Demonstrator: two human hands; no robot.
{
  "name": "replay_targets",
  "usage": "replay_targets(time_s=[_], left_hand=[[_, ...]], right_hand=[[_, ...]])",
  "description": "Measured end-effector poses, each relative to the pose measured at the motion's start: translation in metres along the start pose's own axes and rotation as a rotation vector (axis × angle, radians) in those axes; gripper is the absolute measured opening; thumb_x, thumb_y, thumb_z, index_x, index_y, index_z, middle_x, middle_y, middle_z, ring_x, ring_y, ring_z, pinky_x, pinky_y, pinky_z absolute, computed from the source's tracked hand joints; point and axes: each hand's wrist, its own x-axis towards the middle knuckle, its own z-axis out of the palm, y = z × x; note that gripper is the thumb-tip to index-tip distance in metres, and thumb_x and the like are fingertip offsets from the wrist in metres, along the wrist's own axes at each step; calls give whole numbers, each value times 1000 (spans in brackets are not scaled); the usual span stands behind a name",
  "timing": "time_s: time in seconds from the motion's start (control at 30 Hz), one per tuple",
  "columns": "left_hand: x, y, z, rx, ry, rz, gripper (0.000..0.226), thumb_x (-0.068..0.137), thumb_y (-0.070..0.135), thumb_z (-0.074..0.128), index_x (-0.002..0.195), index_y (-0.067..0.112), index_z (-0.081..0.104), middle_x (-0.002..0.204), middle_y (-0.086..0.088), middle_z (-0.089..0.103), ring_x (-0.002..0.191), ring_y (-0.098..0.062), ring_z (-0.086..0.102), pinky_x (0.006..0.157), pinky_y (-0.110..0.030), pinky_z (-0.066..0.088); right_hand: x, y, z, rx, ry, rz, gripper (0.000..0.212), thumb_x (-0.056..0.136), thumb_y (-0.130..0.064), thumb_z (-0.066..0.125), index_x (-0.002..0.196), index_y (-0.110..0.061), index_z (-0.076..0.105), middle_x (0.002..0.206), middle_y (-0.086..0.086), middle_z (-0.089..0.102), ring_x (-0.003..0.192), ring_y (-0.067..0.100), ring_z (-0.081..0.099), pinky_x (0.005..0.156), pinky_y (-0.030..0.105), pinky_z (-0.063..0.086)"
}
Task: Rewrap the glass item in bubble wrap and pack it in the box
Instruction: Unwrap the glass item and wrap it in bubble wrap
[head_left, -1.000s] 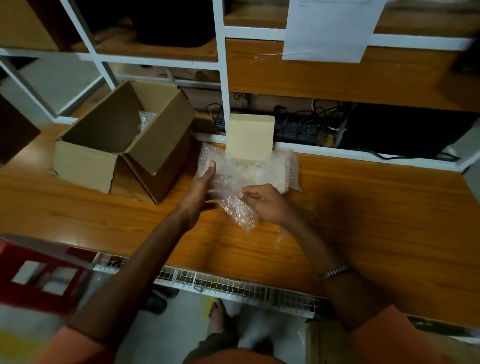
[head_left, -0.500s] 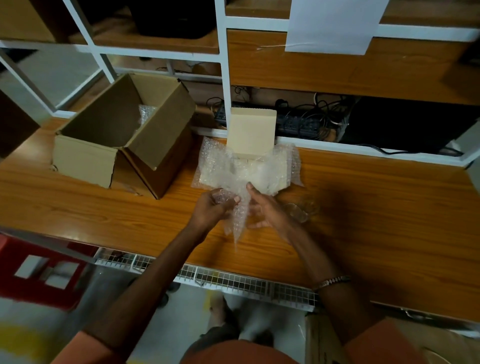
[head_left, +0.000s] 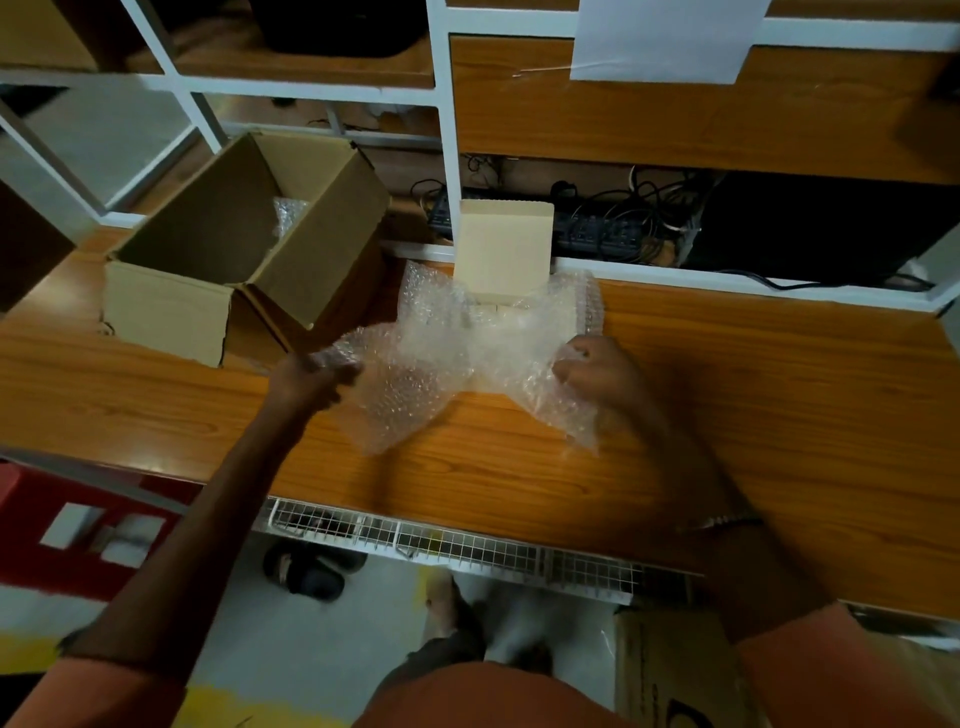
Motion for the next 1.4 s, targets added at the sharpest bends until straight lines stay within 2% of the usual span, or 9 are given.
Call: replay_targets(time_s=[0.2,0.3,0.43,0.67,0.77,0.87,1.07,1.23,1.4], left_hand=[[6,-7,-21,13,8,-30,31,96,26,77,113,1,71,109,-29,71,68,-16,57,57,-27,44],[-2,-2,-17,-165,8,-30,23,101,29,70,111,9,75,118,-23,74,94,-25,70,80,-34,54],[-15,16,-6,-422,-159,-56,33,106,29,59,134,13,68,130,-7,76,119,-24,73,103,-43,53],[-18,23,27,-421,-229,-143,36,106,35,57,127,10,70,124,-13,77,112,-33,74,94,-46,56],[-24,13,39,-351,-171,-172,34,107,34,58,128,9,70,120,-12,78,108,-34,76,81,-42,60],[-32,4,47,-283,-142,-156,32,106,34,61,126,10,70,117,-11,78,98,-30,78,68,-35,60],[-43,6,57,-295,-90,-98,30,108,34,57,125,12,69,119,-13,76,98,-28,76,75,-37,61],[-51,13,68,-279,-97,-85,31,110,38,54,128,18,69,122,-8,76,107,-29,74,84,-39,59],[-54,17,80,-331,-121,-83,39,113,43,43,136,18,63,130,-5,75,117,-25,74,95,-42,58]], right_hand=[[10,-1,-37,-274,-245,67,13,92,-16,75,105,-13,72,96,3,68,83,18,65,72,34,57],[13,13,-50,-192,-256,70,24,95,-20,76,118,-14,72,106,7,72,95,25,70,81,39,61],[14,42,-59,76,103,41,32,97,-22,74,127,-13,68,116,9,72,101,29,71,72,33,57],[3,51,-54,-341,649,-198,45,83,-33,86,118,-19,61,121,10,62,113,33,59,84,41,52],[-11,47,-39,-187,382,-371,28,86,-35,85,88,-15,65,88,4,72,77,20,68,61,33,57],[-22,54,-21,-336,-36,-304,22,84,-39,87,83,-20,75,82,-10,75,75,12,73,62,27,57],[-18,82,5,-732,-87,-348,17,84,-20,79,101,-20,83,101,-2,80,85,18,72,71,31,58],[-13,83,-1,-666,-99,-389,13,89,-20,73,86,-23,85,83,-3,81,63,11,68,63,35,61],[-26,46,-34,-368,-401,-432,10,88,-19,84,96,-23,85,92,-10,82,78,6,74,72,23,58]])
